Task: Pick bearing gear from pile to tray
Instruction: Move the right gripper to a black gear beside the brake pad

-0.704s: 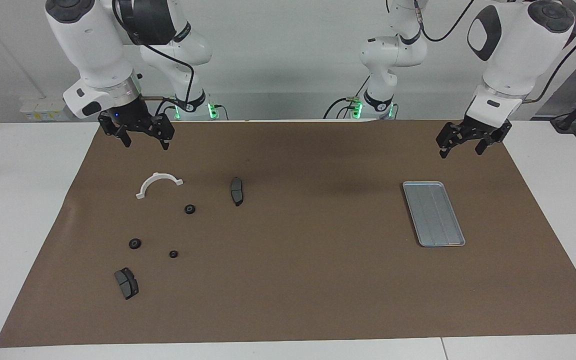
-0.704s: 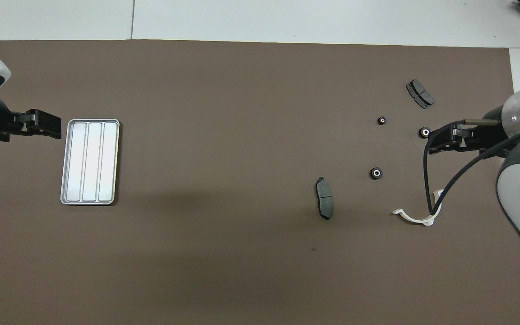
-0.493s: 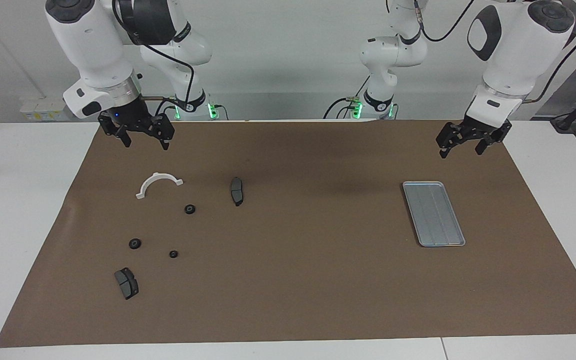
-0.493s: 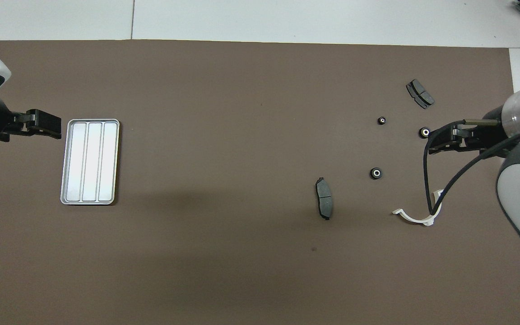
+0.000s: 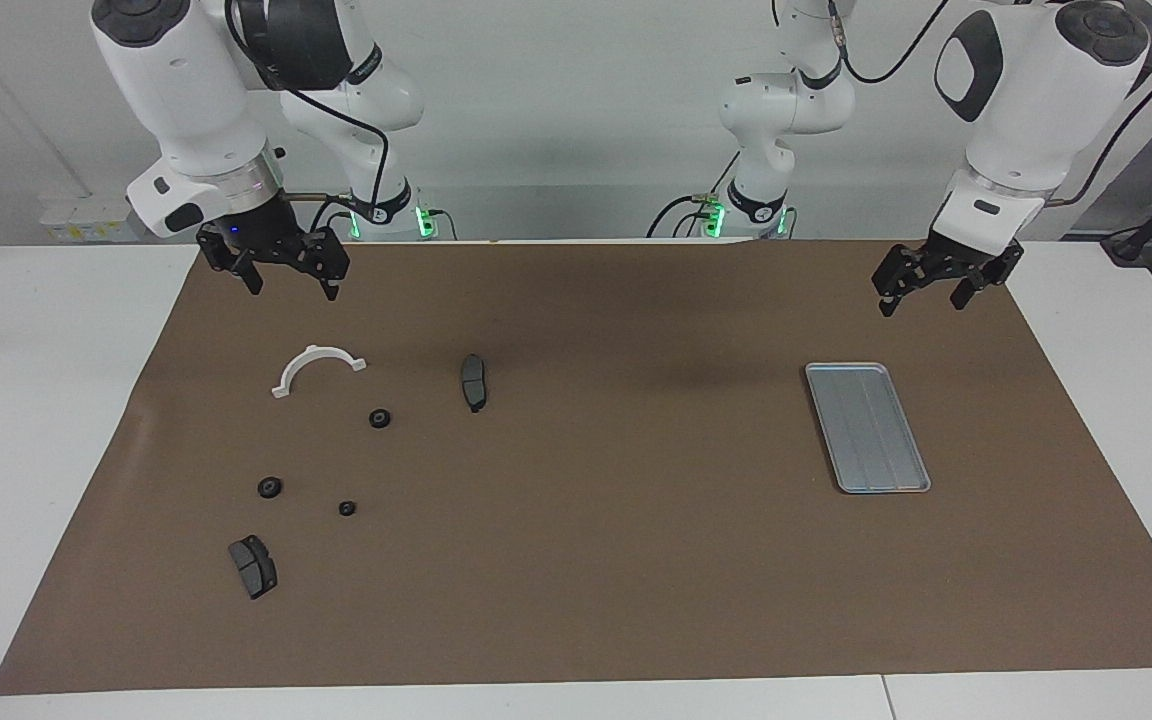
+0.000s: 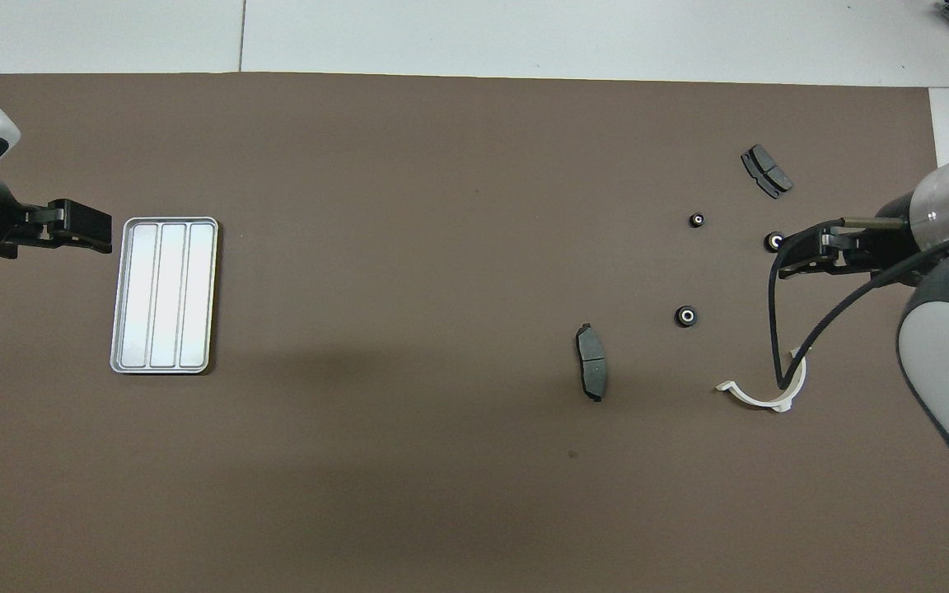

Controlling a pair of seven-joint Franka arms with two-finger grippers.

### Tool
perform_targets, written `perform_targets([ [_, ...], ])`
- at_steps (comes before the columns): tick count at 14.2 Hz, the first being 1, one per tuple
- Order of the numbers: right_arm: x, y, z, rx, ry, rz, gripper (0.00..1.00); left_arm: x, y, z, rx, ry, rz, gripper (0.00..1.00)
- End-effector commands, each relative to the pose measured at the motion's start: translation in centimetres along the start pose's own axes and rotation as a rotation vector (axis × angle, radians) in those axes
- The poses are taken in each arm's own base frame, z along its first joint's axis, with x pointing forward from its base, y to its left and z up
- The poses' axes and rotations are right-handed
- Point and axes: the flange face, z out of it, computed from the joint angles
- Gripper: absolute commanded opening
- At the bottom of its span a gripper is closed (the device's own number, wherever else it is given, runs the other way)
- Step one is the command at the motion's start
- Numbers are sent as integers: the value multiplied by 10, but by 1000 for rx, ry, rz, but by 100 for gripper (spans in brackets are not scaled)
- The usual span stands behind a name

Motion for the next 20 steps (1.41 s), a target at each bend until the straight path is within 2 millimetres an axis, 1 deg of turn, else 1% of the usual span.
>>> perform_targets([
  [1,-17,7,32,22,50,-20,100,-8,-3,-1,8,17,7,100],
  [3,-18,7,55,19,33,-22,100,-8,-3,-1,8,17,7,100],
  [6,-17,5,97,24,59,-22,100,-8,-3,-1,8,17,7,100],
  [8,-11,-1,131,26,62,-29,100,-9,-4,-1,10,16,7,100],
  [10,-1,-5,166,24,47,-34,100,-9,-4,-1,10,16,6,100],
  [12,8,-13,194,28,63,-51,100,-8,-3,-1,8,16,4,100],
  [14,15,-18,214,32,80,-57,100,-9,-4,-1,10,16,3,100],
  [15,17,-22,229,32,74,-63,100,-8,-3,0,10,14,3,100],
  [17,15,-22,259,32,73,-63,100,-9,-4,-1,10,16,-2,100],
  [18,14,-22,268,36,96,-64,100,-9,-3,-1,8,16,-1,100],
  [20,3,-21,284,35,92,-75,100,-9,-3,-1,8,16,-2,100],
])
